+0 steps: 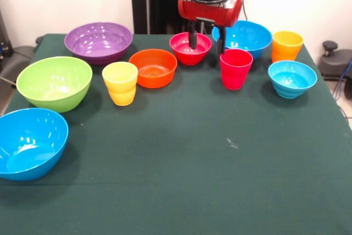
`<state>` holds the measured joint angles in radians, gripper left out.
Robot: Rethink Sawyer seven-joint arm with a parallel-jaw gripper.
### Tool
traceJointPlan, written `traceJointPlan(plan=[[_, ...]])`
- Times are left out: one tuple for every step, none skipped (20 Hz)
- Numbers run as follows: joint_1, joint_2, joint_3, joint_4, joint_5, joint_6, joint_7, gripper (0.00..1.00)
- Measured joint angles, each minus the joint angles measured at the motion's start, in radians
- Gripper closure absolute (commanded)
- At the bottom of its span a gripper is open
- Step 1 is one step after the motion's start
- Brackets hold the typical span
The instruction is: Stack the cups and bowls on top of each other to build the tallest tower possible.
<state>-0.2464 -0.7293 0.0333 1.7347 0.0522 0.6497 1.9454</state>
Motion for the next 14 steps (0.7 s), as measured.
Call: traceJointPlan(plan=[[0.000,-0.002,0.000,-0.002,0.000,0.001,0.000,0.00],[0.000,-0.004,0.000,-0.003,0.000,0.001,0.000,0.00],[0.000,-0.006,0.000,-0.004,0.000,0.001,0.000,0.00],[0.000,-0.009,0.000,-0.003,0.000,0.001,0.000,0.00],[-0.001,-0.011,0.000,-0.004,0.000,0.001,0.000,0.00],[-0.002,-0.012,0.000,-0.004,0.000,0.001,0.000,0.00],[-0.004,-0.012,0.000,-0.003,0.000,0.001,0.000,0.00],[-0.007,-0.012,0.001,-0.003,-0.002,0.001,0.000,0.00],[-0.009,-0.012,0.001,-0.003,-0.004,0.001,0.000,0.00],[-0.014,-0.011,0.001,-0.003,-0.010,0.001,0.000,0.00],[-0.016,-0.011,0.001,-0.003,-0.013,0.001,0.000,0.00],[-0.021,-0.010,0.002,-0.003,-0.019,0.001,0.000,0.00],[-0.028,-0.009,0.002,-0.003,-0.031,0.001,0.000,0.00],[-0.031,-0.008,0.002,-0.003,-0.038,-0.001,0.000,0.00]])
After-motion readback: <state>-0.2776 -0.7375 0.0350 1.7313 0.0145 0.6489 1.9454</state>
